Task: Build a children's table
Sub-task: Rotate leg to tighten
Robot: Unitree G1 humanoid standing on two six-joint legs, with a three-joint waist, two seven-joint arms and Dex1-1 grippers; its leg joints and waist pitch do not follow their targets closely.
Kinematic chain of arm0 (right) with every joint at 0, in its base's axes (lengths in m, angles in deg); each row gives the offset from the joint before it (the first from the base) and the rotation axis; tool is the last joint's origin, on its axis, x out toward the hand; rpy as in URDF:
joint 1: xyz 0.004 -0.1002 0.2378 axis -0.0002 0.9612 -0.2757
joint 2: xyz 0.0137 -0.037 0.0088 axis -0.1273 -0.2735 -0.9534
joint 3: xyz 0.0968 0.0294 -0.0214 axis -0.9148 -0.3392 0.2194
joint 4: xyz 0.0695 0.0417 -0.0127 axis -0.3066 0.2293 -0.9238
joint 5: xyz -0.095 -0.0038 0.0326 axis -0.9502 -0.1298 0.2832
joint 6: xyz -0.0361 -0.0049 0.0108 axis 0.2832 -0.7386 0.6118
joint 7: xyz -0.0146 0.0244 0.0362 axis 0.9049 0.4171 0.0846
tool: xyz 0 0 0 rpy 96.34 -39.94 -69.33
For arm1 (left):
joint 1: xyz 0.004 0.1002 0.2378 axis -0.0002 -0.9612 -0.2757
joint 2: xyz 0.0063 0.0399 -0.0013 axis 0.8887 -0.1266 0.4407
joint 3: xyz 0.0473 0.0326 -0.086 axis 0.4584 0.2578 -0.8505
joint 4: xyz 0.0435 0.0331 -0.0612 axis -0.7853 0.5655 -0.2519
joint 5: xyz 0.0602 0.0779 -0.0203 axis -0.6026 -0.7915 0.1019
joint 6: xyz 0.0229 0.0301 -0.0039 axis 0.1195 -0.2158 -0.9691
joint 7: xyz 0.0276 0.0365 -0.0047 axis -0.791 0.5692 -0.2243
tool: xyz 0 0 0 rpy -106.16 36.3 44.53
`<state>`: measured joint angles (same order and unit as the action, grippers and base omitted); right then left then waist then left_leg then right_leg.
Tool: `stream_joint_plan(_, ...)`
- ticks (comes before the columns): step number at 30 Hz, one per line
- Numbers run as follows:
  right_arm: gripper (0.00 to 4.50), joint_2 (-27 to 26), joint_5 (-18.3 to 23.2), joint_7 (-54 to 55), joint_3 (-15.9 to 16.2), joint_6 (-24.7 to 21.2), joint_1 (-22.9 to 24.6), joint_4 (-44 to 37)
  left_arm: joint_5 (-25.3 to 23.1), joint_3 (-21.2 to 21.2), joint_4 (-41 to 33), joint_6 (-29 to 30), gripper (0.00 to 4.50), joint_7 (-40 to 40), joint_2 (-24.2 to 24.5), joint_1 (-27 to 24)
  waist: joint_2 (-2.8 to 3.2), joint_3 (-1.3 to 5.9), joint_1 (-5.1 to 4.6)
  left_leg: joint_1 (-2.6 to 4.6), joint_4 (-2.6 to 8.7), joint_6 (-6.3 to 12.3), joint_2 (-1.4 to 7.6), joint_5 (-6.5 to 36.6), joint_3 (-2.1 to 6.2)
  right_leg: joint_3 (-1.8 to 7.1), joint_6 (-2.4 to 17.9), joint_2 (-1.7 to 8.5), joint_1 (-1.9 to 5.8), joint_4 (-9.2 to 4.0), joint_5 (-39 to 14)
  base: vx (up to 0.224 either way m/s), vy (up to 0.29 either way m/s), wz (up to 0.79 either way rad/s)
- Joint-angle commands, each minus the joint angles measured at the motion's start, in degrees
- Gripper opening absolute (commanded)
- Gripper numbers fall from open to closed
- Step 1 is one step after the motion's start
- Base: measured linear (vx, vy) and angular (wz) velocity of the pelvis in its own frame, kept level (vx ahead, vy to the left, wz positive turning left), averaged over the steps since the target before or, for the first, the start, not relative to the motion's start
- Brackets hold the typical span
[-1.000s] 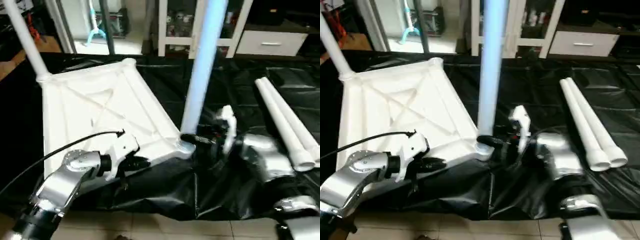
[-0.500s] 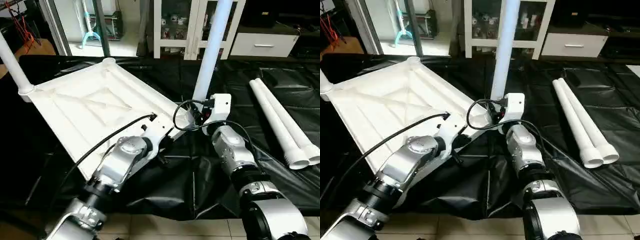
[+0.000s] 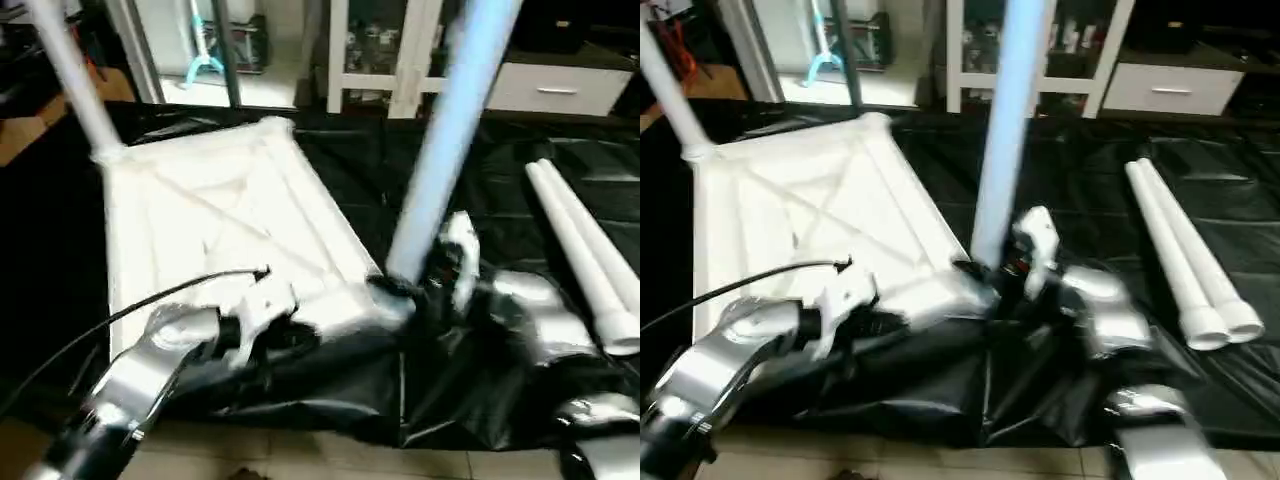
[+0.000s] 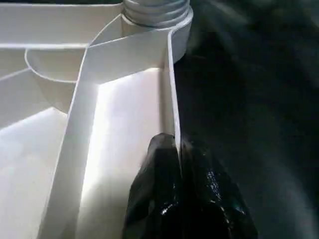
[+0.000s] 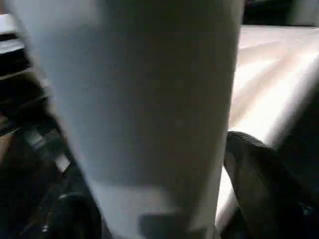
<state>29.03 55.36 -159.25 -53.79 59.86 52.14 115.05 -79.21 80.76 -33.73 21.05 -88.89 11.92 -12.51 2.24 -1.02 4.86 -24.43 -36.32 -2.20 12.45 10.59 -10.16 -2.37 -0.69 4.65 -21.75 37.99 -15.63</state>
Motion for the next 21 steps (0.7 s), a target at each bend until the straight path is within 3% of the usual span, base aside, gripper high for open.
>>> stream_joint_plan(1,3.41,6.48,2.98,-2.07,-4.75,-1.53,-0.28,-1.74,1.55,0.87,0.23,-0.7,0.0,-6.6,3.39,-2.81,-0.23,3.94,-0.35,2.67,2.84,6.48,0.54,-2.67,-0.06,0.81,14.71,1.65,2.35,-2.56,21.98,0.0,0.0,0.0)
stream_joint_plan(3,3.41,7.7,3.85,-4.41,-5.03,-3.65,0.18,-2.54,1.04,0.62,0.84,-1.86,0.0,-6.4,4.54,-3.08,-0.29,3.69,-0.35,2.79,3.25,5.52,0.72,0.53,-0.03,0.94,14.78,1.84,2.22,-3.0,17.2,0.0,0.0,0.0)
stream_joint_plan(5,3.41,7.81,4.3,-5.53,-5.29,-5.4,0.37,-2.97,0.74,0.29,1.31,-2.26,0.0,-5.98,4.82,-2.94,-0.3,3.66,-0.39,2.85,3.33,4.87,0.75,0.99,0.0,0.99,14.76,1.77,2.17,-3.05,15.89,0.0,0.0,0.0)
stream_joint_plan(12,2.86,4.92,4.49,-4.38,-4.54,-7.88,1.56,-4.61,0.93,0.49,0.53,-1.75,0.0,-5.94,4.49,-2.6,-0.45,3.85,-1.04,2.46,3.07,5.71,0.38,-1.72,-0.07,1.04,15.51,1.81,2.25,-2.76,19.27,0.0,0.0,0.0)
stream_joint_plan(21,2.23,2.64,3.63,-3.57,-2.96,-7.84,2.47,-4.07,1.28,1.2,-0.82,-1.2,0.0,-6.33,4.57,-2.81,-0.03,3.71,-1.53,2.68,3.31,5.05,0.54,-0.02,0.0,0.98,15.71,1.84,2.06,-3.06,16.63,0.0,0.0,0.0)
